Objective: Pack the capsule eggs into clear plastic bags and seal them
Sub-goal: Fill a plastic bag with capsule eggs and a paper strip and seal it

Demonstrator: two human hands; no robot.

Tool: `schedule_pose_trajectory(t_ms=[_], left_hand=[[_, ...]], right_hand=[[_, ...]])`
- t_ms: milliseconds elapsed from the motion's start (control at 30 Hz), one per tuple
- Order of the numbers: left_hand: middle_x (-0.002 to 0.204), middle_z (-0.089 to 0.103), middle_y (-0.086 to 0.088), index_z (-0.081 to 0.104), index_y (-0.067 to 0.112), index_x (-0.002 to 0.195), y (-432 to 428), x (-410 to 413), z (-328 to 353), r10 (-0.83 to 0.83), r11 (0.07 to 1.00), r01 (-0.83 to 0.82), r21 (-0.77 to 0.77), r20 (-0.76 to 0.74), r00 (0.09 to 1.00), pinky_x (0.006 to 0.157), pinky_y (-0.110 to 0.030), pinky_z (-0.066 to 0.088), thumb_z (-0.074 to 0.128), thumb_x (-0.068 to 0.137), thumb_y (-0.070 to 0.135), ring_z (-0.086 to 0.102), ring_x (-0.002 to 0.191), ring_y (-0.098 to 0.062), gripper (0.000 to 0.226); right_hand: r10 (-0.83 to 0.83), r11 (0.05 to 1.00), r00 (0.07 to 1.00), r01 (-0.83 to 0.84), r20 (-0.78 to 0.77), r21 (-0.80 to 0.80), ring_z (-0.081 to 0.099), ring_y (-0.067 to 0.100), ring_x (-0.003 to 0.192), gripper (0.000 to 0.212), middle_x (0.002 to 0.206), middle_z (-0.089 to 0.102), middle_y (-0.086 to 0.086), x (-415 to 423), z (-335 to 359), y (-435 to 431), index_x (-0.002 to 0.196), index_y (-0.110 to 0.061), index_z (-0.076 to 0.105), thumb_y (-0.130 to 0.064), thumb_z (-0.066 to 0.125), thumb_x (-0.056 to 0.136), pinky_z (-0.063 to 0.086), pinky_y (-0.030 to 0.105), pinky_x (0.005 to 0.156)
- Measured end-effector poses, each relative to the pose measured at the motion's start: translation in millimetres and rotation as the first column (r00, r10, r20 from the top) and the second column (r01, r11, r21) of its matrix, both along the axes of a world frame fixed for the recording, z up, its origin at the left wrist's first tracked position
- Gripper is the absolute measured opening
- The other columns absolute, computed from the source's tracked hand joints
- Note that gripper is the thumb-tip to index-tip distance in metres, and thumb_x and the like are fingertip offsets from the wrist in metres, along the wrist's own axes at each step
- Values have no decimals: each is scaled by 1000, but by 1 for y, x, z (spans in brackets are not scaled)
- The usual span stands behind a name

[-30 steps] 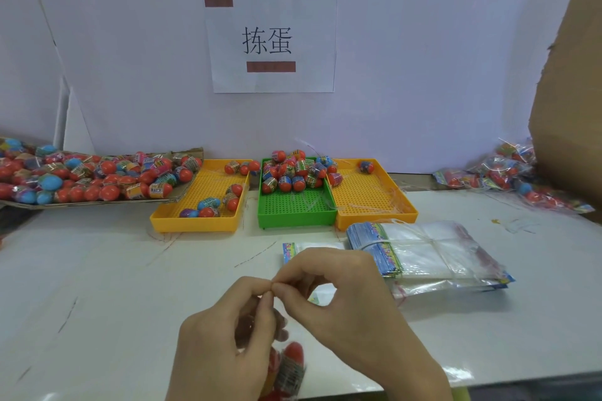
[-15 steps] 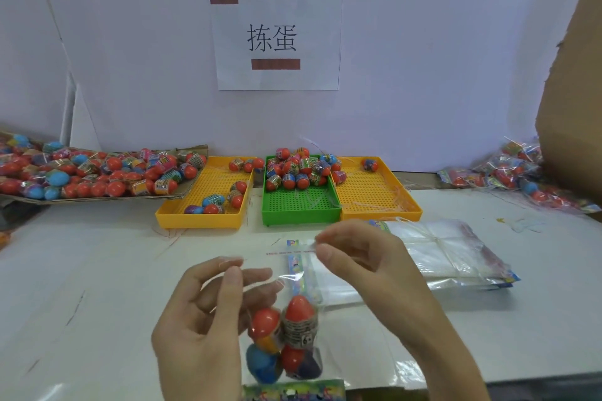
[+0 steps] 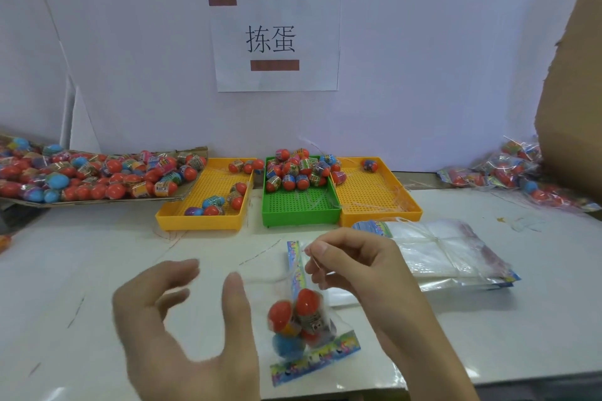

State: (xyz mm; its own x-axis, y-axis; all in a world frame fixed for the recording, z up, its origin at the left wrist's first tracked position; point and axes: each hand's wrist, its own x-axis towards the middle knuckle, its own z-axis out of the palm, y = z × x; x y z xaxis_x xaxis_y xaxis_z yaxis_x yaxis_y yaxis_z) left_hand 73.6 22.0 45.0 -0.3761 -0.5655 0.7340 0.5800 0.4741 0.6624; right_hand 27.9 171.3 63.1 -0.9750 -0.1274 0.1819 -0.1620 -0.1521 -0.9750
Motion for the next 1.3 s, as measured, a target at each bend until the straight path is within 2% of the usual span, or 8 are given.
schedule_pose_trajectory(t_ms=[67,167,367,533,700,833,1067,1300], left_hand=[[94,58,18,59,34,98,4,1,6,-96,979,97,-179,15,995,75,-14,45,69,84,31,60,82,-8,18],[96,63,17,70,30,100,12,-6,12,-177,918,250,-307,247,953,74,-15,46,75,78,29,62,84,-8,23],[73,70,21,74,42,85,3,-12,13,-270,938,332,-95,396,877,74,-11,49,82,78,18,68,79,-4,26],[72,73,16,73,40,83,1,-15,15,-319,936,352,-25,365,875,73,-16,53,78,81,5,71,71,-6,35],[71,75,8,70,39,86,-2,-15,18,-430,894,445,45,357,829,69,-18,54,75,85,3,72,66,-10,36],[66,73,-4,70,32,81,-3,-18,20,-541,841,499,210,278,794,65,-17,52,70,80,16,68,60,-16,16],[65,71,-4,70,32,80,-6,-18,18,-503,864,474,168,276,819,69,-32,56,68,86,9,69,64,-19,24],[78,70,18,72,35,77,-5,-20,18,-282,926,353,-131,378,882,65,-8,48,60,91,-13,68,73,-6,51]], right_hand=[[5,1000,1000,-5,-8,20,63,15,61,14,69,71,9,1,0,-2,75,-12,78,-9,71,87,53,24,65],[13,999,999,-11,-42,38,65,15,65,9,70,72,9,4,0,-3,79,-13,80,-12,74,86,56,24,68],[59,998,995,-56,-87,32,68,12,70,14,77,75,8,5,3,-1,88,-16,81,-23,75,77,53,19,69],[66,997,991,-60,-117,53,72,12,85,10,86,77,4,4,1,-5,88,-23,78,-23,78,78,53,19,77],[38,999,994,-38,-101,-2,70,12,75,5,77,76,4,2,-1,-5,83,-16,80,-12,76,84,53,18,72],[61,998,997,-59,-56,34,68,9,72,8,75,74,2,1,-3,-7,80,-15,79,-23,76,81,52,18,73],[109,994,992,-109,-63,0,69,11,76,8,80,76,4,1,-3,-8,83,-18,81,-20,74,79,53,18,74],[27,1000,1000,-27,-6,9,68,10,72,12,72,73,1,2,-3,-11,83,-19,81,-28,76,77,52,17,72]])
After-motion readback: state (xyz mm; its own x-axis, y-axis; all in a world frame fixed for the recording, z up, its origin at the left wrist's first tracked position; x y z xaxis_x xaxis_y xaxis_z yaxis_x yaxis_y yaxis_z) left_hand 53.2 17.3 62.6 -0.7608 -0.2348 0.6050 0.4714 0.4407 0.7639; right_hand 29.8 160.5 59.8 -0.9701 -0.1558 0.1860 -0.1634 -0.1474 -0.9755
